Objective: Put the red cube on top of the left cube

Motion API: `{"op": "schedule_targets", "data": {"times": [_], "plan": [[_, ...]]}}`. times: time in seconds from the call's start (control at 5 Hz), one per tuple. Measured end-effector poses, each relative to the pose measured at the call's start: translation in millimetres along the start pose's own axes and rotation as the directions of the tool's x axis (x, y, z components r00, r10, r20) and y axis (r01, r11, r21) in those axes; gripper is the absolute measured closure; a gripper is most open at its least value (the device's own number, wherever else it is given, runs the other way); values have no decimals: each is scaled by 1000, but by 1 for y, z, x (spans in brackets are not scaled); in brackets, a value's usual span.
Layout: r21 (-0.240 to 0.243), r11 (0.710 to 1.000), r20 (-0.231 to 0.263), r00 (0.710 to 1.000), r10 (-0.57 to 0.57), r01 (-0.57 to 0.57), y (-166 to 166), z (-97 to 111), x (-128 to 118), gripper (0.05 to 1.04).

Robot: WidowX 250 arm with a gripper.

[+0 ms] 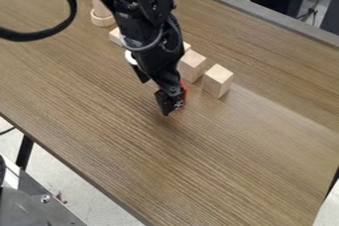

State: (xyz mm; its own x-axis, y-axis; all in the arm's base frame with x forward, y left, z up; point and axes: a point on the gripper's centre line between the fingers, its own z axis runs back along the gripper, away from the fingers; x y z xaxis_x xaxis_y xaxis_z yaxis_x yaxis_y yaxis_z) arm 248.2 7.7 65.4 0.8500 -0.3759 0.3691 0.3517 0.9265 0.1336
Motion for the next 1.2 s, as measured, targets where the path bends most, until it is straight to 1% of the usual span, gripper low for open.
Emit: {"op": "schedule_targets", "data": {"times": [0.4,0.8,1.0,1.2], "plan": [[-1,1000,-10,1000,3,-3,1,-4,1,85],[11,1000,11,1000,9,-9,7,-10,18,85],[10,1000,3,1000,9,-9,9,-14,20,85],[13,1000,-16,1000,2,-2,10,-20,17,85]]}}
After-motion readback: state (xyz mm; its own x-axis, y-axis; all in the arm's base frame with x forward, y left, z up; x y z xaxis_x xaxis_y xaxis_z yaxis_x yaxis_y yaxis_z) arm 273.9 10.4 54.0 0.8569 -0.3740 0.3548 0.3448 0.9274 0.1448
